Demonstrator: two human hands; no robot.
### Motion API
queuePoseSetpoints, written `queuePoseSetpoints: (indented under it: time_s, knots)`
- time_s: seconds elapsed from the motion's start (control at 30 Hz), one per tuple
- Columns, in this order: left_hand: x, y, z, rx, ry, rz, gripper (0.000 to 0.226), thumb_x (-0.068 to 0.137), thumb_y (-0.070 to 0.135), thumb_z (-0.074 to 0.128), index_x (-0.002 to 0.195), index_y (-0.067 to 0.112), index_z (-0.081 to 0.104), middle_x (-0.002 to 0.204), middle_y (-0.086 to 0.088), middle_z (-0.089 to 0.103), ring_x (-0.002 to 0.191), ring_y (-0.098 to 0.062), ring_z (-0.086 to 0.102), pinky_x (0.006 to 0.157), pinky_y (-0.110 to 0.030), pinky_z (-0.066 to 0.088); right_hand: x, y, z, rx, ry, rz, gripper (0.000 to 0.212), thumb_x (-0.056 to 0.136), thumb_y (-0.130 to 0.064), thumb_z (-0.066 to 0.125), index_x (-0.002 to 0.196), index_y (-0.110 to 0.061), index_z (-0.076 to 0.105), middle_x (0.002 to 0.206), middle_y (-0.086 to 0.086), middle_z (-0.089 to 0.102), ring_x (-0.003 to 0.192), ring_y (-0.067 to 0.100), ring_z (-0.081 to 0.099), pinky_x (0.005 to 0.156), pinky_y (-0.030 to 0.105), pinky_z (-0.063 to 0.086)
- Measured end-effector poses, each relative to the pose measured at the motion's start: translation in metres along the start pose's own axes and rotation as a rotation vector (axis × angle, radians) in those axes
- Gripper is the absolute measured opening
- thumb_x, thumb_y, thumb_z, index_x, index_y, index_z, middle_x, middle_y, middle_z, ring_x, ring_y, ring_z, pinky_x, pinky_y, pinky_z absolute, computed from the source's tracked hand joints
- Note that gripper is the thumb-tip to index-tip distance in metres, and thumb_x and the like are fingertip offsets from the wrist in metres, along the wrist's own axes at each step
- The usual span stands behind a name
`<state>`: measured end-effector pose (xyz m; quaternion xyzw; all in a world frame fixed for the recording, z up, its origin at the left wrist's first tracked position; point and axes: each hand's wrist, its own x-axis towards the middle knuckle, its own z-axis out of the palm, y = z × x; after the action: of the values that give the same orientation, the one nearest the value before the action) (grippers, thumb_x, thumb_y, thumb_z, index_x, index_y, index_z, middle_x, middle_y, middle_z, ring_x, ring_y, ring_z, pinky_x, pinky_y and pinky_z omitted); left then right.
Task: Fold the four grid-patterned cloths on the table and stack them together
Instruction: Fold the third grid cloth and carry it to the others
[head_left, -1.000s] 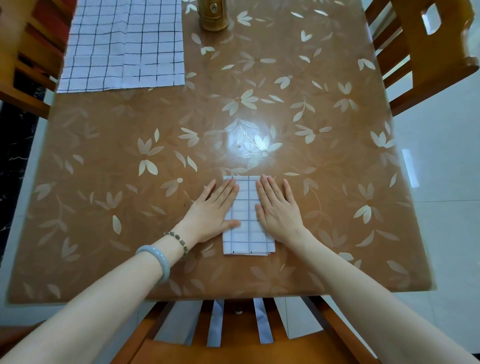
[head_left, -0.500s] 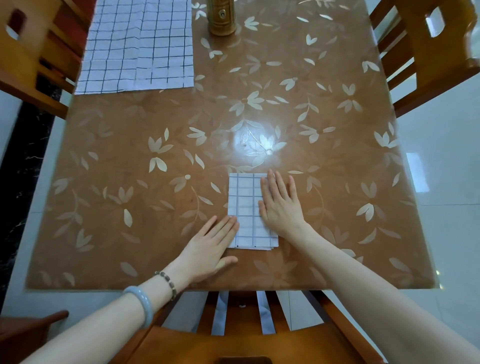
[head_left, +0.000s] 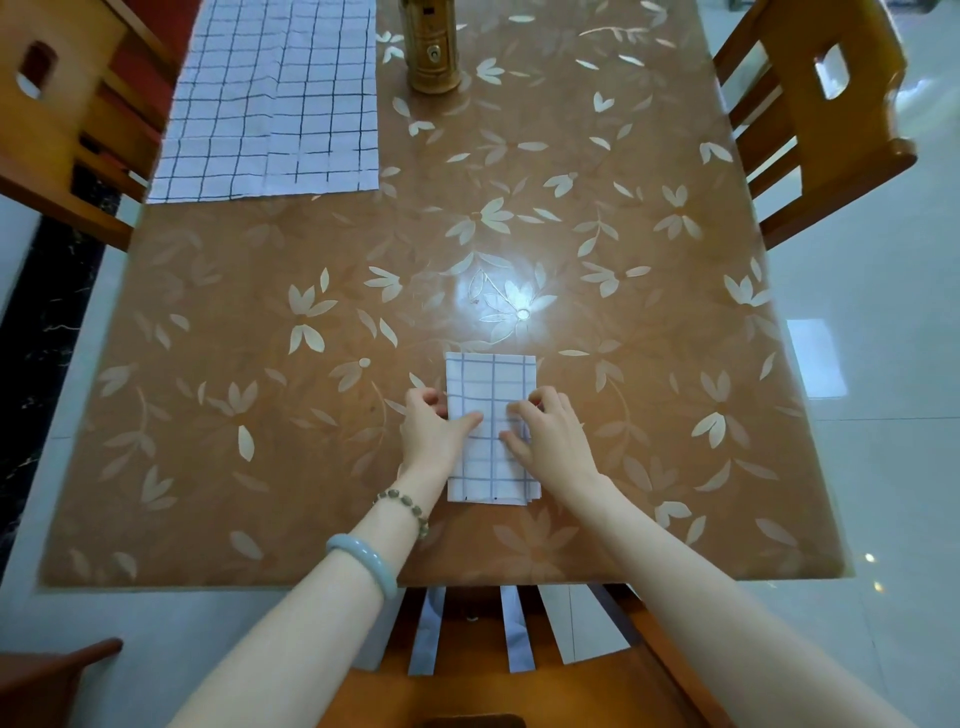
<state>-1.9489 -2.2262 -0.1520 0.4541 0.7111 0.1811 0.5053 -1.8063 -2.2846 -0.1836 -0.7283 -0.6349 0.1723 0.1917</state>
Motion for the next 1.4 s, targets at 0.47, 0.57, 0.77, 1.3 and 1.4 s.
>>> queuePoseSetpoints:
  time_s: [0.47,0.57,0.77,1.3,1.4]
  knots:
    - [-0.031,0.043,-0.062,0.113,-0.741,0.009,0.028,0.087,0.018,0.066,0.114,0.011,0.063,0.109,-0.006,0.072,0.097,-0.023,0.07,0.082,-0.038,0.056,0.018,-0.022,-0.113,0.767,-0.328,0.476,0.07,0.074,-0.037,0.077,0.135,-0.022,0.047,0.13,-0.008,0.048,0.123,0.01,0.044,0.095,0.026,0.037]
    - [-0.047,0.059,-0.073,0.207,-0.884,0.061,0.031,0.087,0.019,0.066,0.116,0.009,0.062,0.11,-0.009,0.071,0.098,-0.025,0.069,0.085,-0.039,0.055,-0.001,-0.028,-0.144,0.731,-0.576,0.514,0.053,0.078,-0.036,0.073,0.125,-0.014,0.06,0.121,-0.002,0.062,0.11,0.016,0.059,0.085,0.027,0.048]
    - [-0.08,0.055,-0.081,0.357,-1.115,0.108,0.041,0.085,0.021,0.069,0.122,0.008,0.058,0.116,-0.013,0.068,0.104,-0.029,0.067,0.092,-0.044,0.053,-0.079,-0.039,-0.164,0.924,-0.46,0.608,0.026,0.082,-0.011,0.07,0.104,0.003,0.067,0.097,0.01,0.072,0.092,0.024,0.069,0.083,0.032,0.055]
    - [-0.183,0.051,-0.026,-0.103,-0.892,0.156,0.024,0.082,0.004,0.07,0.105,0.0,0.067,0.102,-0.015,0.073,0.09,-0.026,0.072,0.063,-0.026,0.057,-0.257,-0.028,-0.209,1.385,0.563,0.96,0.016,0.079,0.002,0.067,0.095,0.007,0.065,0.088,0.021,0.067,0.077,0.028,0.065,0.057,0.032,0.059]
    - [-0.207,0.065,0.008,-0.141,-0.885,0.164,0.02,0.081,0.004,0.07,0.101,0.001,0.067,0.095,-0.013,0.074,0.083,-0.025,0.073,0.057,-0.024,0.056,-0.276,-0.008,-0.227,1.41,0.667,0.97,0.006,0.08,0.004,0.067,0.085,0.004,0.063,0.079,0.016,0.065,0.072,0.025,0.063,0.057,0.03,0.058]
